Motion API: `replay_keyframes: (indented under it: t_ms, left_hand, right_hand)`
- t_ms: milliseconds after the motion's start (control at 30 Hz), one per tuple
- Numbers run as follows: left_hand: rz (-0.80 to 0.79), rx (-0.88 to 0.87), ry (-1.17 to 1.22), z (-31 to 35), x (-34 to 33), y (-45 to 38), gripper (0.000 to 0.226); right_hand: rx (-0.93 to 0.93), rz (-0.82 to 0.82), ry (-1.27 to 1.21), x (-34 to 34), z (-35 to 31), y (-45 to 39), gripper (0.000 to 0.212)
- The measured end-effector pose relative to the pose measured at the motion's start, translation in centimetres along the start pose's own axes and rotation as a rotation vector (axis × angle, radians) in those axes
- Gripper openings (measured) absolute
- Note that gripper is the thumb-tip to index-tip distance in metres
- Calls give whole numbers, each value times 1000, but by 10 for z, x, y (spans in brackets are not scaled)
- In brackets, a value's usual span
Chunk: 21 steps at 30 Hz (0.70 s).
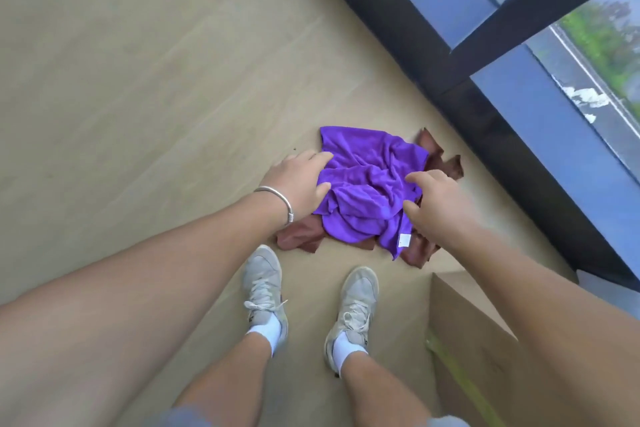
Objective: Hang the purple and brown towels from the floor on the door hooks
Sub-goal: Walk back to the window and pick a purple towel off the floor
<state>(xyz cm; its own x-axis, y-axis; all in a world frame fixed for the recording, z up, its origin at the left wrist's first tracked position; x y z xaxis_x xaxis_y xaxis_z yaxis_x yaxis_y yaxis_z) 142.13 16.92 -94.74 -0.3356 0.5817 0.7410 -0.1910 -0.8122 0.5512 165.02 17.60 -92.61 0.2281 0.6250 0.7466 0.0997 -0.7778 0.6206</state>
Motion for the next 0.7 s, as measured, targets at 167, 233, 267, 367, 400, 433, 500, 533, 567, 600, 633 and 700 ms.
replay_keyframes:
  t_ms: [167, 233, 267, 367, 400, 433, 500, 533, 567, 600, 633, 700]
  left_hand:
    - [-73, -108, -38, -25, -94, -66, 52]
    - [-98, -198, -97, -25, -126, -84, 56]
    - [-109, -240, -146, -24, -142, -91, 59]
    - [-155, -230, -283, -24, -182, -109, 69]
    - [-160, -196, -307, -27, -191, -114, 67]
    - [-159, -175, -324, -29, -200, -118, 62]
    - [-145, -203, -326, -33, -212, -121, 47]
    - [-141, -247, -305, -33, -217, -121, 40]
    - [-148, -308, -277, -33, -222, -119, 35]
    - [-164, -382, -257, -32, -225, -115, 34]
    - [-185, -460, -248, -31, -228, -109, 32]
    - [-223, -587, -231, -29, -231, -99, 29]
  right_hand:
    - [-82, -68, 32, -93, 55, -57, 48]
    - [-106, -70, 30, -119, 72, -73, 49]
    - [-115, -65, 24, -129, 79, -81, 49]
    - [-127, -47, -33, -154, 94, -103, 52]
    - [-122, -31, -45, -160, 97, -109, 53]
    - [-110, -2, -46, -165, 98, -115, 53]
    - [-64, 95, -38, -166, 98, -127, 53]
    - [-38, 153, -40, -164, 96, -133, 51]
    - [-14, 205, -37, -160, 94, -140, 50]
    - [10, 248, -24, -156, 92, -148, 48]
    - [31, 279, -5, -151, 90, -158, 48]
    - [63, 302, 35, -142, 86, -178, 51]
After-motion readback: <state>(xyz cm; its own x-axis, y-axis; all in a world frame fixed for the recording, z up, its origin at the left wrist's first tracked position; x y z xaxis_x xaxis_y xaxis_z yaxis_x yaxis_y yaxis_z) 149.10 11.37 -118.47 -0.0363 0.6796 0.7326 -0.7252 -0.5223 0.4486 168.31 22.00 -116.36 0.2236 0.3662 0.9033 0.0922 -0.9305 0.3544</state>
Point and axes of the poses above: each hand's wrist, its own y-axis away from the middle knuckle, its own x-axis out of the back of the hand, z = x × y, the point moved 5 cm from there along -y, towards the middle knuckle, and after that the axes turned 2 degrees about -y, right-handed, at the moved point
